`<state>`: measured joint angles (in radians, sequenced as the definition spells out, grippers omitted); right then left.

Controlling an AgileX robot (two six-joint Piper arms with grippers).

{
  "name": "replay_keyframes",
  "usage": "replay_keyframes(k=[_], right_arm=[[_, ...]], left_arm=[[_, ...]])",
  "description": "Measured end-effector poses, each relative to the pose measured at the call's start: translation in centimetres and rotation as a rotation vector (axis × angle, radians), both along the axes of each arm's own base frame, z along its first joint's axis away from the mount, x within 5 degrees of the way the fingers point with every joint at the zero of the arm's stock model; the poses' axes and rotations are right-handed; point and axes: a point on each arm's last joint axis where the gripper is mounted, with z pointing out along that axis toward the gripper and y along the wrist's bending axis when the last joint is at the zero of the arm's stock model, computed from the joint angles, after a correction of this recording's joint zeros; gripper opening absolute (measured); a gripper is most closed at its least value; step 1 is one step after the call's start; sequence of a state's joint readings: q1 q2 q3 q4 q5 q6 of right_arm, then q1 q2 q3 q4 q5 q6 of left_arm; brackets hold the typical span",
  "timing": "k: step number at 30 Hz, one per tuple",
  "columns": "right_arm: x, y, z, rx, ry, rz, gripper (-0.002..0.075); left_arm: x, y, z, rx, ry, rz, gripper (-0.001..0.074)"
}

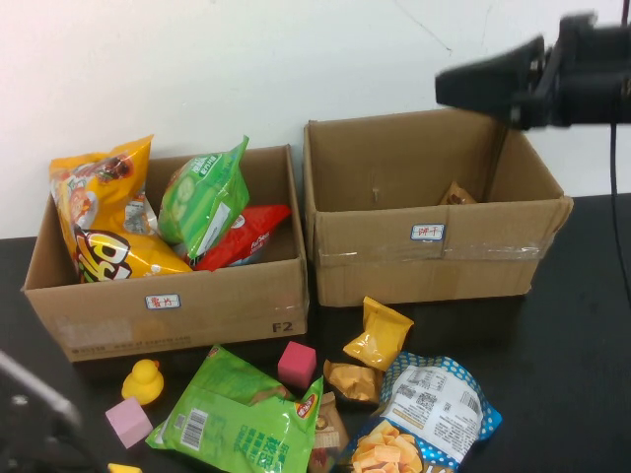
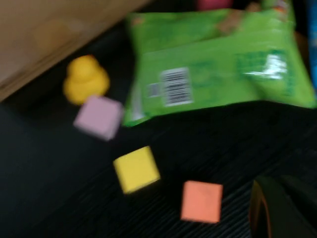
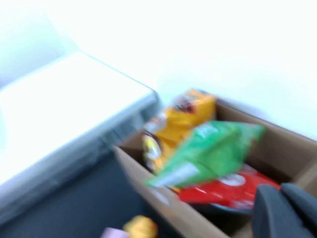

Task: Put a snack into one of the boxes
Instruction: Pick up the potato chip

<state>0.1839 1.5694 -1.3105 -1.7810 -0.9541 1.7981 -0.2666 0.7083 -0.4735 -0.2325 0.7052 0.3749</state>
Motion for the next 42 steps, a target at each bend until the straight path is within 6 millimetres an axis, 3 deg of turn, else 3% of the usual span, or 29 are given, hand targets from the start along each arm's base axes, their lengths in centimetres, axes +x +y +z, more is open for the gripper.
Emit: replay_keyframes(k=[4, 8, 11, 14, 17, 21, 24, 26, 29, 32, 37, 42], right_arm=[[1.6, -1.5, -2.3, -0.165, -0.143, -0.201, 0.001], [3.4, -4.5, -3.7, -0.444, -0.318, -0.503, 0.001], [3.8, -6.9, -4.8, -0.635, -0.354, -0.712, 0.0008], [3.3, -8.7, -6.5, -0.742, -0.236, -0.854, 0.0002], [1.9, -9.8, -8.6, -0.853, 0.028, -0.889, 0.0], [-0.7, -8.8, -11.2, -0.898, 0.397, -0.676, -0.0001], [-2.0, -7.1, -12.1, -0.796, 0.528, -0.496, -0.0001], [-2.8, -6.6, -12.7, -0.758, 0.553, -0.445, -0.0001], [-3.9, -6.7, -13.7, -0.752, 0.562, -0.423, -0.0001], [-5.3, -6.9, -14.7, -0.747, 0.566, -0.432, -0.0001], [-6.3, -6.8, -14.3, -0.677, 0.549, -0.461, -0.0001], [-6.7, -6.8, -13.8, -0.666, 0.551, -0.457, -0.0001]], left_arm=[[0.5, -1.3, 0.0, -0.017, -0.036, -0.119, -0.0002], [0.9, -1.8, 0.5, -0.03, -0.122, -0.149, -0.0002], [1.2, -1.8, 0.9, -0.032, -0.177, -0.148, -0.0002], [1.4, -1.9, 1.0, -0.014, -0.194, -0.161, -0.0002], [1.8, -2.0, 0.6, 0.005, -0.172, -0.169, -0.0002], [2.6, -2.3, -0.7, 0.041, -0.089, -0.19, -0.0002], [3.7, -3.1, -2.4, 0.092, -0.007, -0.244, 0.0011], [4.0, -3.8, -3.1, 0.148, -0.005, -0.314, 0.0043], [4.2, -5.0, -4.0, 0.245, -0.028, -0.449, 0.0157], [4.3, -6.3, -4.8, 0.341, -0.073, -0.581, 0.0318], [5.5, -8.3, -5.9, 0.403, -0.196, -0.688, 0.0545], [7.2, -9.8, -8.0, 0.419, -0.256, -0.729, 0.0603]])
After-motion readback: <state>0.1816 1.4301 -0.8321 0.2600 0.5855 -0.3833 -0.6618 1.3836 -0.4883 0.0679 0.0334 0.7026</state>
